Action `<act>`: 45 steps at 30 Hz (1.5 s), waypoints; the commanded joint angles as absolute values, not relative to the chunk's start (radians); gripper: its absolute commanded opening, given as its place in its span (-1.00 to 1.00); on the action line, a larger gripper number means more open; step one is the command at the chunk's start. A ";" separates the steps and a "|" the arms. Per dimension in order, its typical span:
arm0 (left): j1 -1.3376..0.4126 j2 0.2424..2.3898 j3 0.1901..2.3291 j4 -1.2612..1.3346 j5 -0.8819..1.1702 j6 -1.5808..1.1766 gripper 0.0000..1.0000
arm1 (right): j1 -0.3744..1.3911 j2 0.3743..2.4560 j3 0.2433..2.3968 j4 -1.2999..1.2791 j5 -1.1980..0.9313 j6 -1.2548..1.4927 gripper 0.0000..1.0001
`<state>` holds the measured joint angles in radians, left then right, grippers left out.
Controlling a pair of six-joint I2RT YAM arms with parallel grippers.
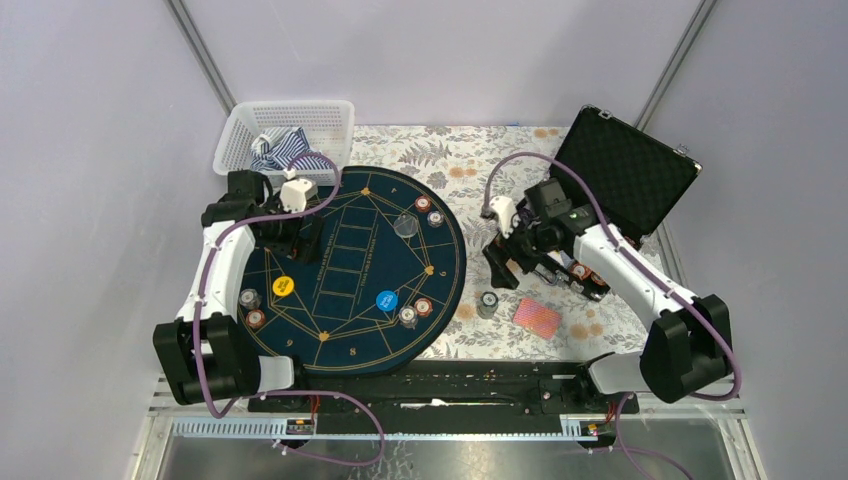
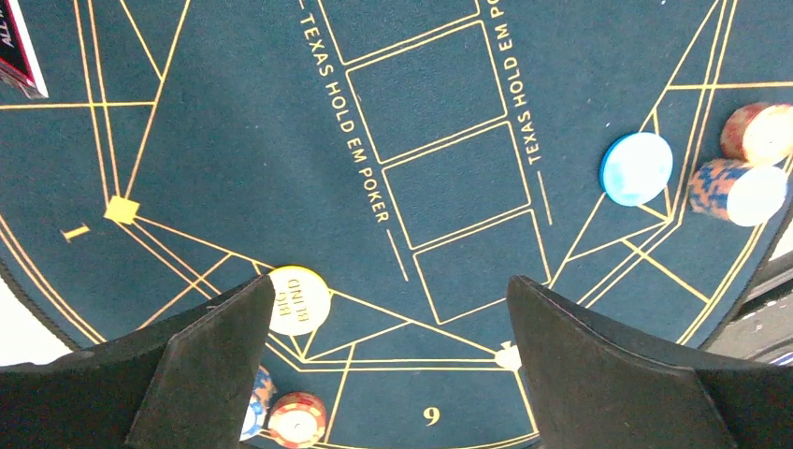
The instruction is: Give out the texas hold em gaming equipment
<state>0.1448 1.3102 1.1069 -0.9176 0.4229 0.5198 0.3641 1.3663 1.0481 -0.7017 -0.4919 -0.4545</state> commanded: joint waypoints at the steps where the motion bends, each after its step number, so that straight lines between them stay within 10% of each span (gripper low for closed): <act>1: 0.133 1.293 1.144 -0.870 0.472 0.424 0.97 | 0.461 1.365 1.012 -0.723 -0.384 -0.498 0.99; 29: 0.122 1.283 1.112 -0.741 0.333 0.293 0.98 | 0.766 1.553 0.845 -0.461 -0.142 -0.482 0.94; 39: 0.122 1.287 1.106 -0.740 0.335 0.302 0.97 | 0.775 1.589 0.855 -0.443 -0.116 -0.479 0.42; 45: 0.122 1.287 1.105 -0.741 0.339 0.303 0.97 | 0.779 1.580 0.871 -0.480 -0.133 -0.474 -0.26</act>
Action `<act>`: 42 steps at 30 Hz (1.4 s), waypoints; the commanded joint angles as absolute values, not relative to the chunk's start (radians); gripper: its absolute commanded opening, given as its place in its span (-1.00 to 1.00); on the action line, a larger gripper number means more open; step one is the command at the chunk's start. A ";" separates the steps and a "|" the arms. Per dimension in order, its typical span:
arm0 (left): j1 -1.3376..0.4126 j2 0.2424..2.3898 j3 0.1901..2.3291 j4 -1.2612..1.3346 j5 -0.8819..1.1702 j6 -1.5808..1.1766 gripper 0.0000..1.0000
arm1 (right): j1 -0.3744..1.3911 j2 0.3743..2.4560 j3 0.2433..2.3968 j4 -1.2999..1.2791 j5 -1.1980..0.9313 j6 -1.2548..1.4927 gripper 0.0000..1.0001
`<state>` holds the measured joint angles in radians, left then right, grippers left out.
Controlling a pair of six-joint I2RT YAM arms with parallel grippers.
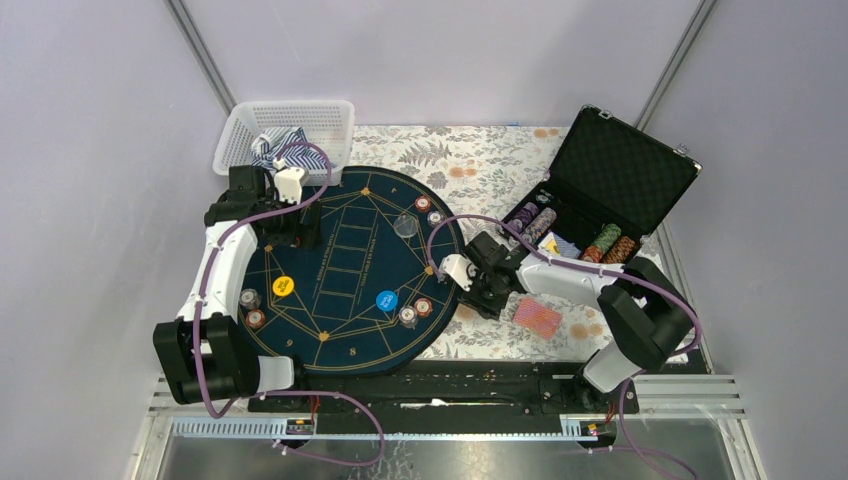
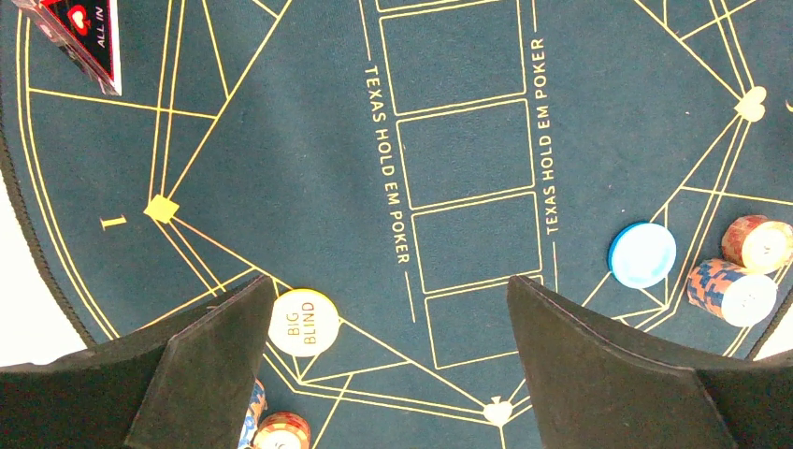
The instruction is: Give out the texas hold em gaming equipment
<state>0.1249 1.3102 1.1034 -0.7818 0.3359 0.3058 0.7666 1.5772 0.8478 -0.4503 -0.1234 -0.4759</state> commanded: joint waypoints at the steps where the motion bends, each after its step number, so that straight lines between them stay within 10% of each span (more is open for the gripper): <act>1: 0.122 1.287 1.105 -0.741 0.340 0.303 0.97 | 0.779 1.577 0.879 -0.491 -0.140 -0.472 -0.35; 9: 0.123 1.305 1.111 -0.741 0.346 0.300 0.97 | 0.778 1.598 1.082 -0.627 -0.174 -0.469 -0.82; 27: 0.317 1.376 1.178 -0.754 0.475 0.326 0.97 | 0.825 2.079 1.884 -0.830 -0.227 -0.441 -0.80; 42: 0.410 1.326 1.145 -0.634 0.555 0.217 0.97 | 0.940 2.328 2.106 -0.806 -0.097 -0.433 -0.57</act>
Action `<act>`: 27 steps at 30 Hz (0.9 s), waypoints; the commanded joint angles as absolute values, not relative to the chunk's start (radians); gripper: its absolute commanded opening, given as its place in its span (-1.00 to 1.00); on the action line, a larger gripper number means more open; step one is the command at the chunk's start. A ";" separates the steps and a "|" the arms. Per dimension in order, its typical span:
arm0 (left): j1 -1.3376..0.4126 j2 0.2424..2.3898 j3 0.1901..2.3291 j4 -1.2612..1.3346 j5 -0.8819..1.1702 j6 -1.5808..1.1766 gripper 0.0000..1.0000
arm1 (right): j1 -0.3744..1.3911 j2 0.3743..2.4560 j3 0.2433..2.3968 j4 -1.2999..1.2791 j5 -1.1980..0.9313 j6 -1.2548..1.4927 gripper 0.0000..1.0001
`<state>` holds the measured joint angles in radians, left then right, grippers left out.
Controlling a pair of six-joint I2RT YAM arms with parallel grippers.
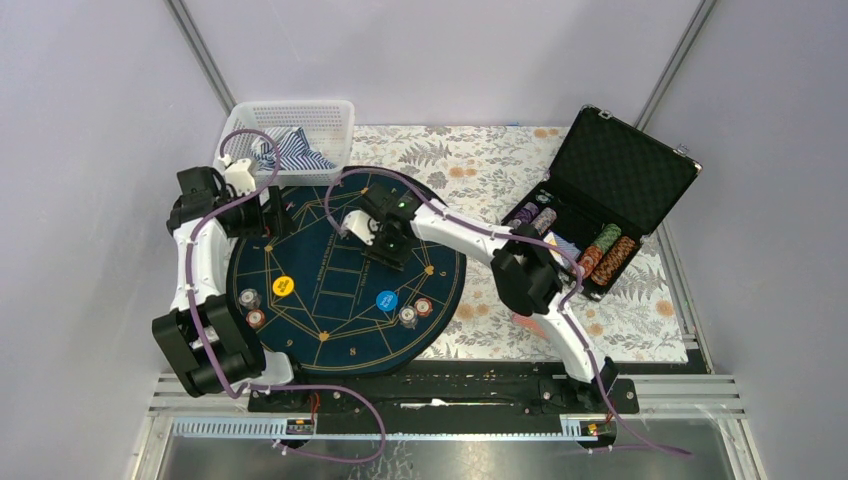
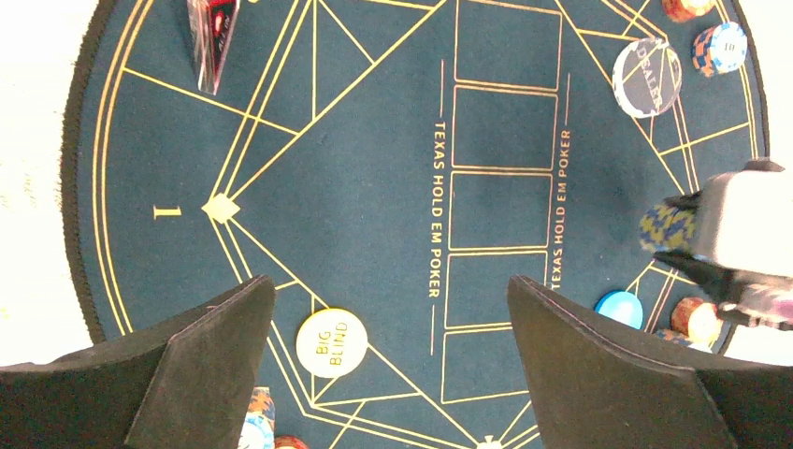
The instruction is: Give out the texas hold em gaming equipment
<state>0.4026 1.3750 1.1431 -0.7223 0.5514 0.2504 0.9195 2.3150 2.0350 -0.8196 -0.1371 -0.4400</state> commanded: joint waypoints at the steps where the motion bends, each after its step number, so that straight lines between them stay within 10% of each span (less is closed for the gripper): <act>1: 0.410 1.326 1.149 -0.632 0.537 0.215 0.97 | 0.944 2.335 2.107 -0.801 -0.096 -0.434 -0.56; 8: 0.410 1.359 1.192 -0.707 0.509 0.266 0.97 | 0.962 2.360 2.111 -0.790 -0.094 -0.439 -0.26; 18: 0.408 1.362 1.214 -0.767 0.579 0.332 0.97 | 0.963 2.274 2.154 -0.797 -0.124 -0.419 0.97; 27: 0.400 1.350 1.246 -0.827 0.614 0.393 0.98 | 0.858 1.981 1.965 -0.639 -0.244 -0.301 0.99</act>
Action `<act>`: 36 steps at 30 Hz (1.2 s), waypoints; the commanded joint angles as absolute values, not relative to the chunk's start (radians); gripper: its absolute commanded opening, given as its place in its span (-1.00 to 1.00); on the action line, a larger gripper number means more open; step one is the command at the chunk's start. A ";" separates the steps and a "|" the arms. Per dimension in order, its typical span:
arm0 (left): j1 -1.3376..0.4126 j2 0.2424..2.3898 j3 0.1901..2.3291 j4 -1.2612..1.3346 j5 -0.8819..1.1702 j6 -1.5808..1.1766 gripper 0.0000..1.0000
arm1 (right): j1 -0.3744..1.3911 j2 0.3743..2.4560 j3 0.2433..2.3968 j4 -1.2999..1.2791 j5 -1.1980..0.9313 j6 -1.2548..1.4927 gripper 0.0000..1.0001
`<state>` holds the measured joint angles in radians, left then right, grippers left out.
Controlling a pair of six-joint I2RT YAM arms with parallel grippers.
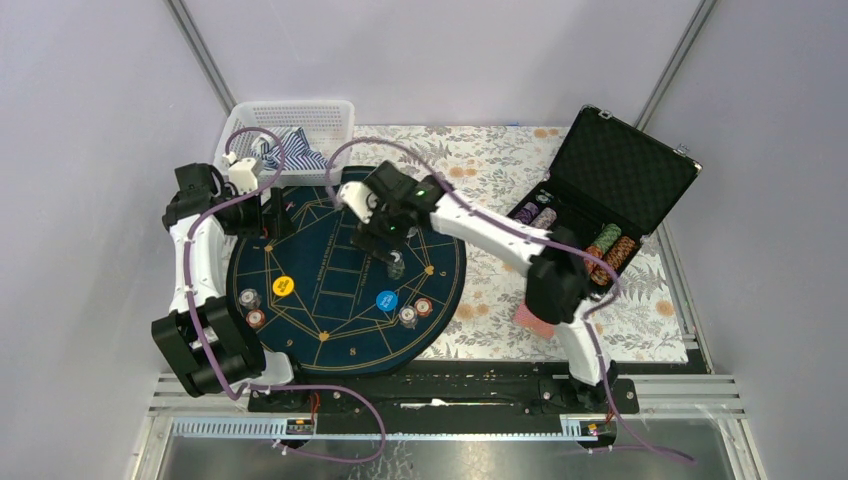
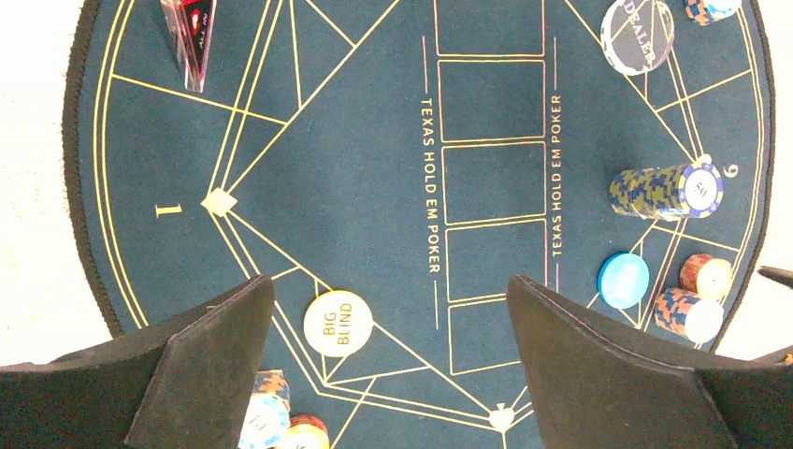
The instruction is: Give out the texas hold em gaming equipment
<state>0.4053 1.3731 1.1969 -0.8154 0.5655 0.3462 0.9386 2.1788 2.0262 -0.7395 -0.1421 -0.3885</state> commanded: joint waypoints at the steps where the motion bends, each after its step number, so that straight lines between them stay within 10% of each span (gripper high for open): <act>1: 0.398 1.346 1.250 -0.833 0.619 0.397 0.98 | 0.823 1.944 1.924 -0.611 -0.279 -0.250 0.99; 14: 0.324 1.315 1.198 -0.773 0.604 0.298 0.97 | 0.724 1.717 1.519 -0.462 -0.390 -0.205 0.99; 36: 0.264 1.287 1.142 -0.675 0.524 0.166 0.97 | 0.882 2.043 1.723 -0.482 -0.277 -0.215 0.65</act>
